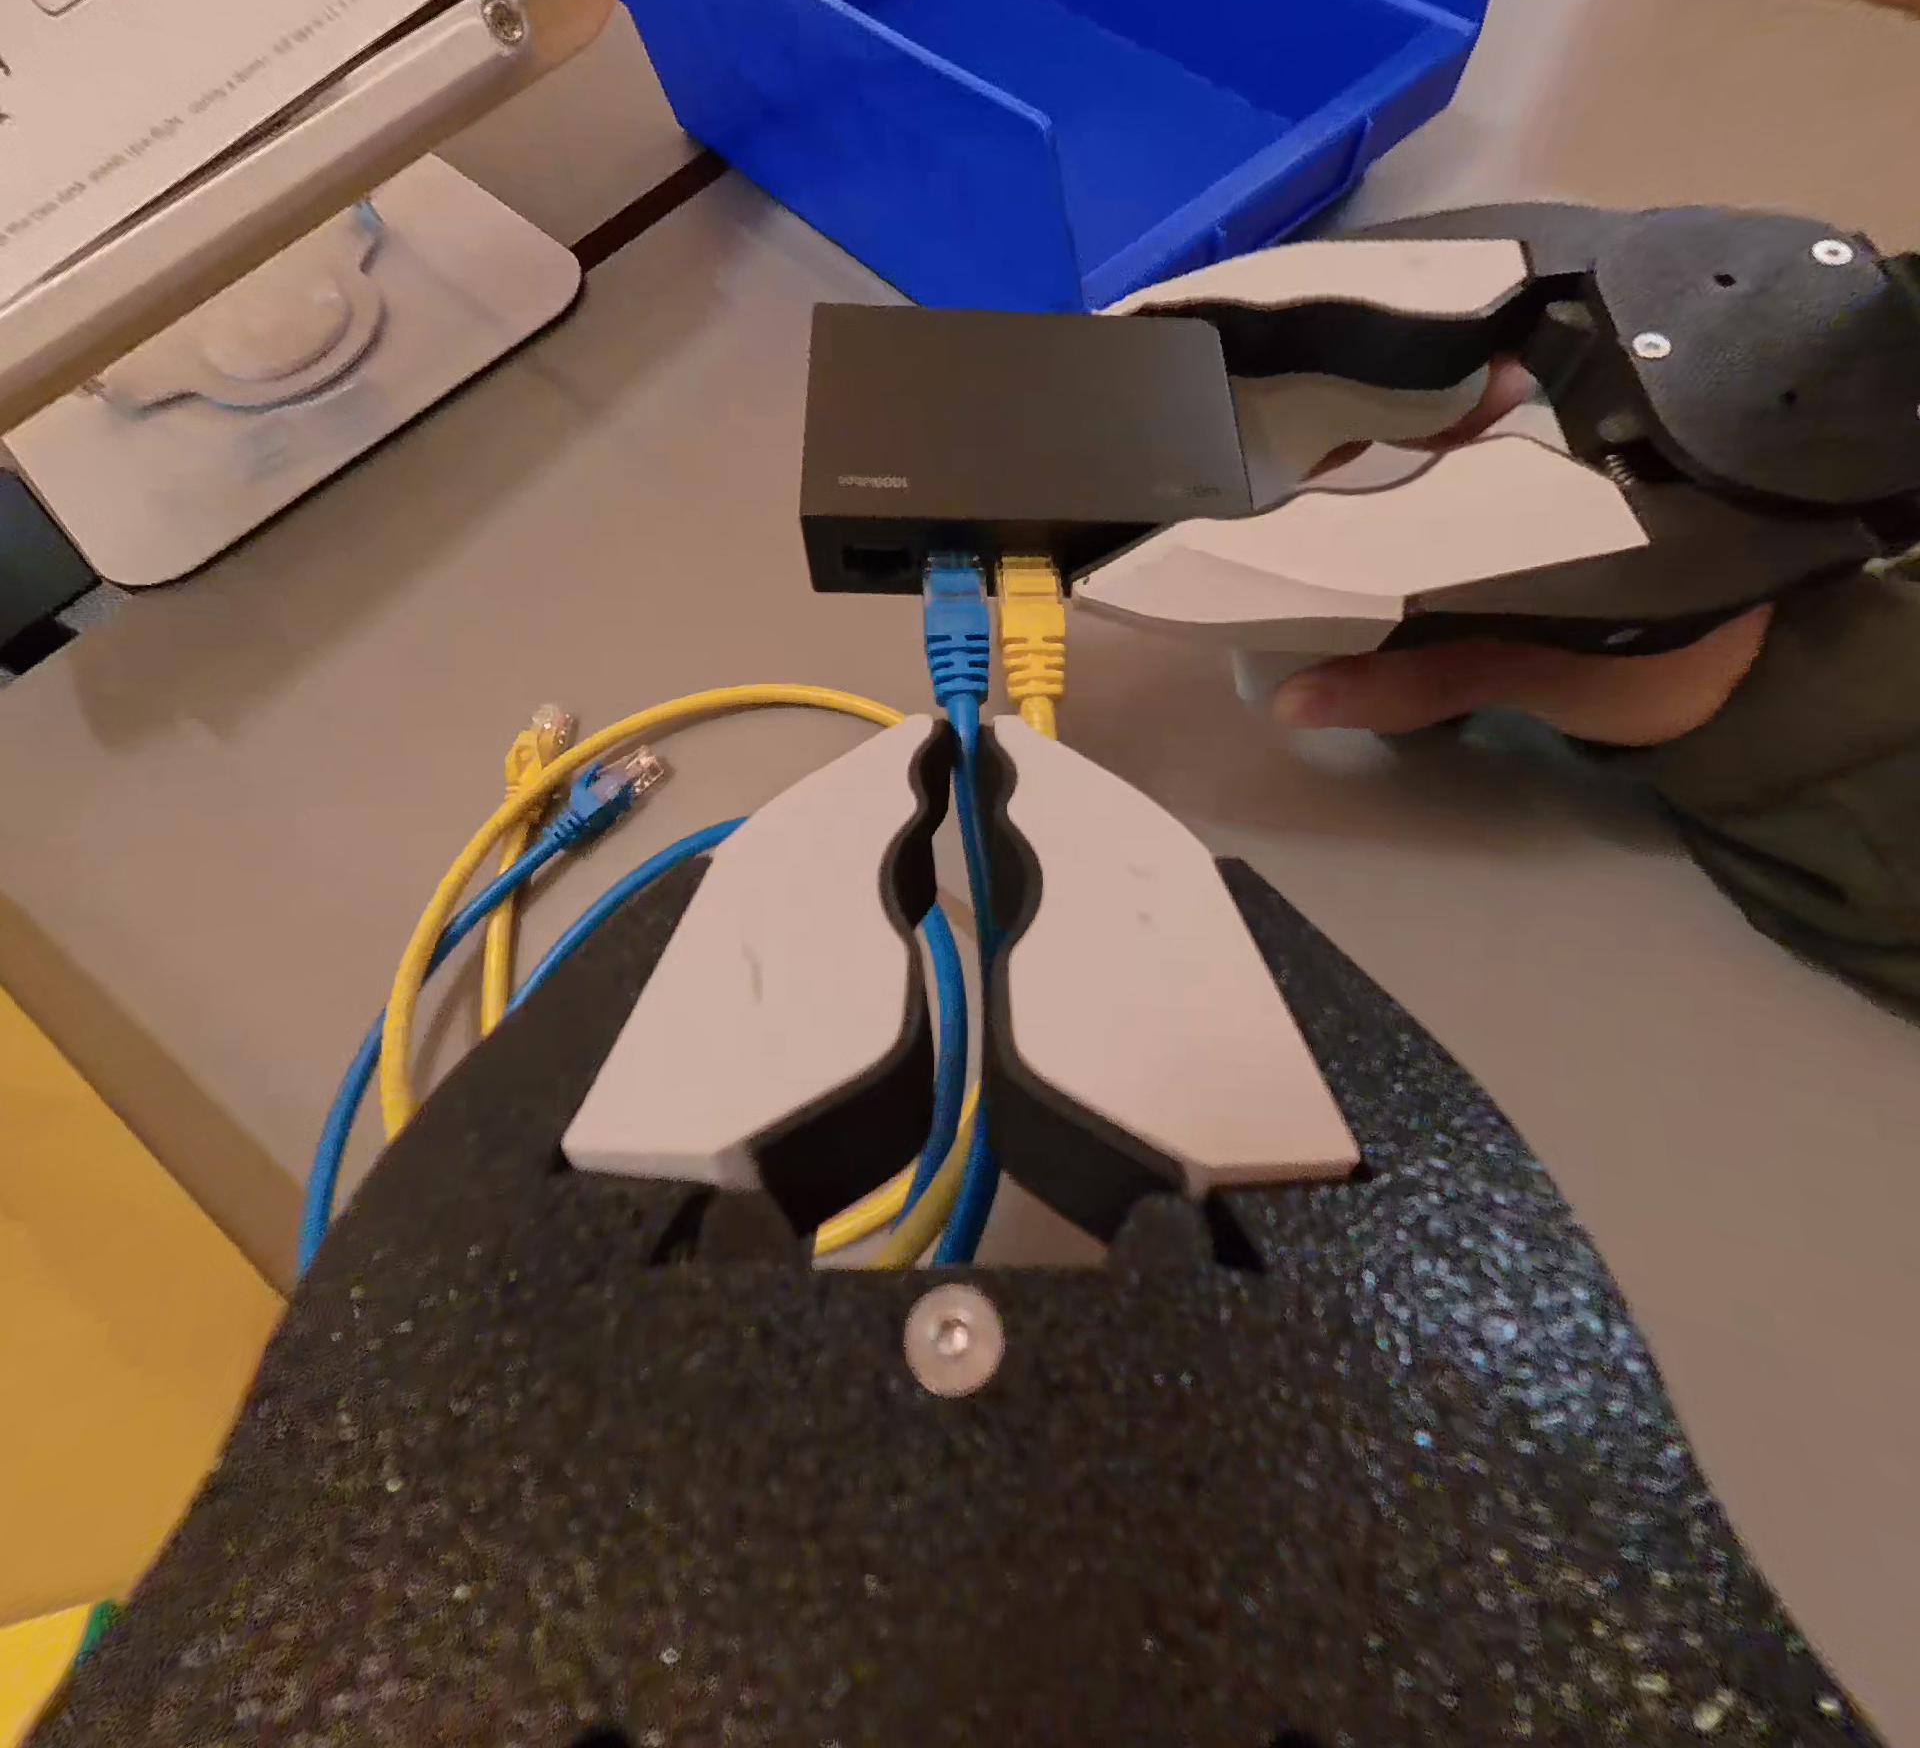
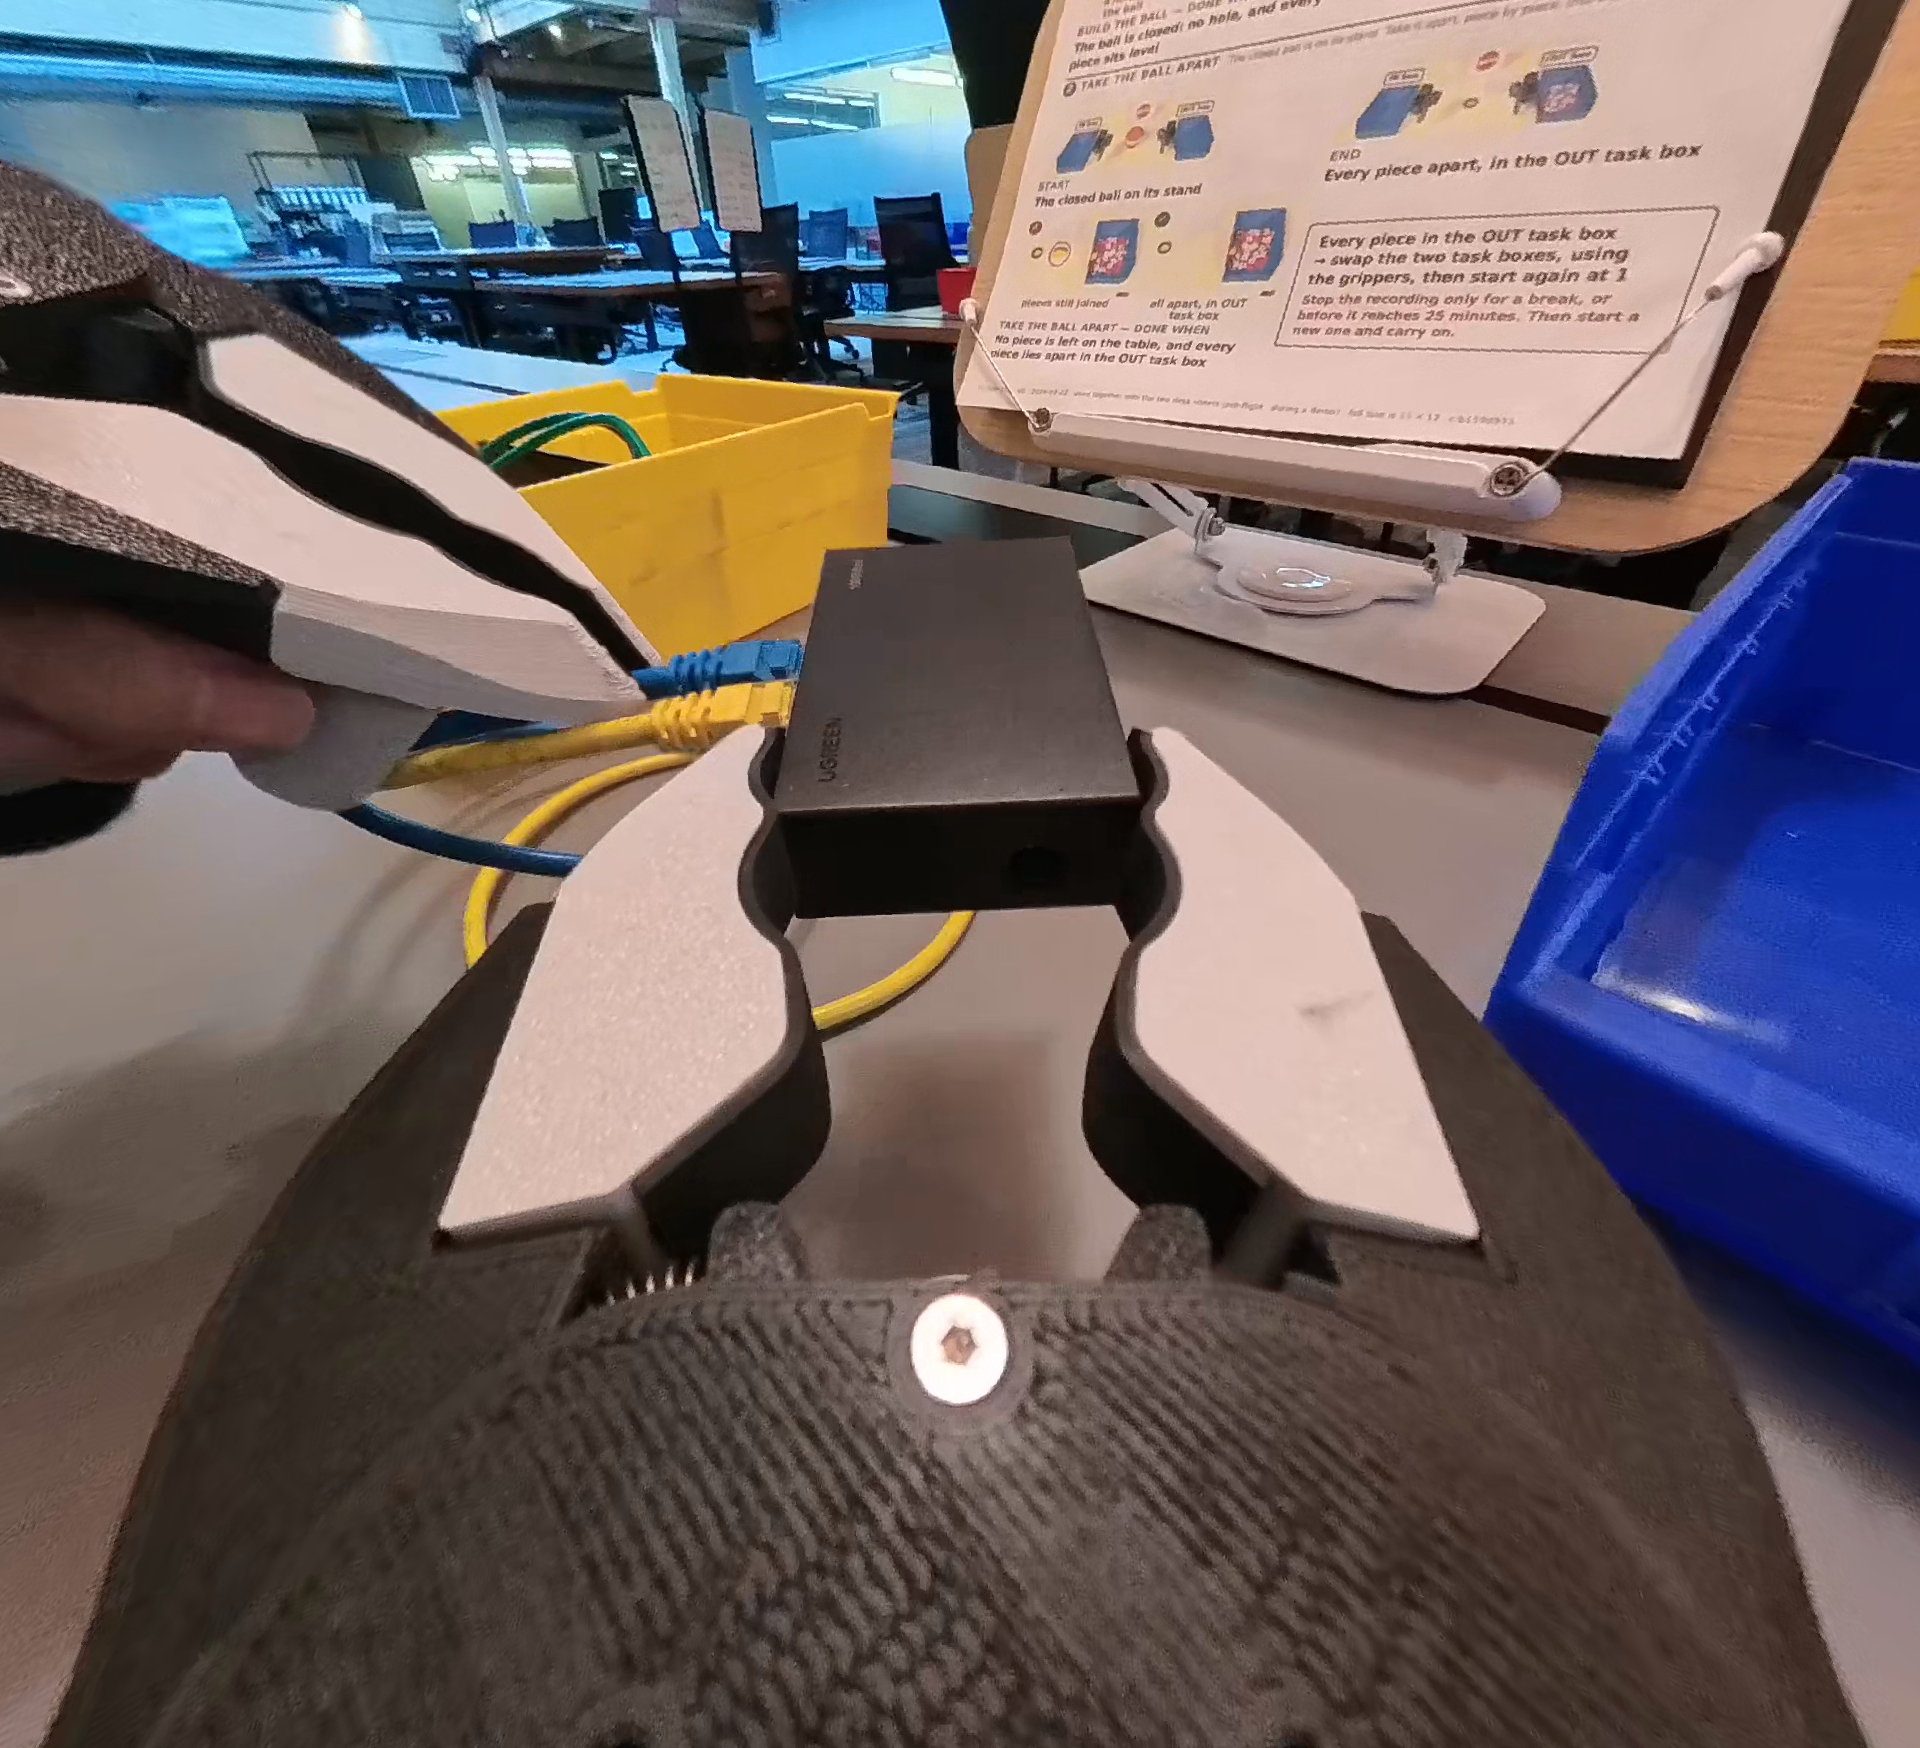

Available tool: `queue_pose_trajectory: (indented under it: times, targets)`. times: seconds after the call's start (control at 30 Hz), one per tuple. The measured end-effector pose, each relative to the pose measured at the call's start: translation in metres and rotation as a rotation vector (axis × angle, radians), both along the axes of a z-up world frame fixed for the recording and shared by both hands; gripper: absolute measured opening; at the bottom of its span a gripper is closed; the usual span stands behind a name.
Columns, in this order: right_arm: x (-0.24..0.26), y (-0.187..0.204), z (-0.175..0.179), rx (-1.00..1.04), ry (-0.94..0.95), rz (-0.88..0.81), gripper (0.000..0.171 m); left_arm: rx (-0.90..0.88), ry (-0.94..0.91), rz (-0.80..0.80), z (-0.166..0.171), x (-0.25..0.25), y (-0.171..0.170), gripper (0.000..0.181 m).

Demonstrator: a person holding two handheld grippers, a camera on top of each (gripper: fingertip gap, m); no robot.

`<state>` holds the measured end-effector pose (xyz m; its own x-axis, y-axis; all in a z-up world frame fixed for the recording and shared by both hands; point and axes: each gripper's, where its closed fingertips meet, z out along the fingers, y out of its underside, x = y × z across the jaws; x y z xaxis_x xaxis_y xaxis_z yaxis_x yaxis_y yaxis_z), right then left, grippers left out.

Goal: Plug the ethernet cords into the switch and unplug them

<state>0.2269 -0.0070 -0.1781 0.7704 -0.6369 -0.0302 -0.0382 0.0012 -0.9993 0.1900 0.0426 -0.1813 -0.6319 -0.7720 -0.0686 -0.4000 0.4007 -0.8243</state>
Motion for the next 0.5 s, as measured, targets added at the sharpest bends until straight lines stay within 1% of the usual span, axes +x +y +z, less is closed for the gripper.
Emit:
queue_pose_trajectory:
  times: [0.1, 0.27, 0.37, 0.4, 0.43, 0.5]
  targets:
    - [0.000, 0.000, 0.000, 0.006, 0.009, 0.005, 0.063, -0.046, -0.031, 0.023, -0.002, 0.002, 0.000, 0.004]
    - [0.006, -0.008, 0.004, 0.084, 0.042, -0.009, 0.062, -0.163, -0.091, 0.038, 0.013, 0.011, -0.009, 0.004]
    - [0.008, -0.012, 0.007, 0.130, 0.058, 0.006, 0.062, -0.119, -0.145, 0.016, 0.023, 0.010, -0.014, 0.005]
    - [0.010, -0.014, 0.006, 0.130, 0.067, -0.008, 0.062, -0.112, -0.193, 0.013, 0.033, 0.008, -0.013, 0.004]
    - [0.012, -0.016, 0.005, 0.129, 0.073, -0.022, 0.062, -0.112, -0.250, 0.017, 0.046, 0.005, -0.008, 0.007]
    - [0.015, -0.019, 0.004, 0.115, 0.068, -0.034, 0.062, -0.098, -0.324, 0.073, 0.068, 0.004, 0.020, 0.008]
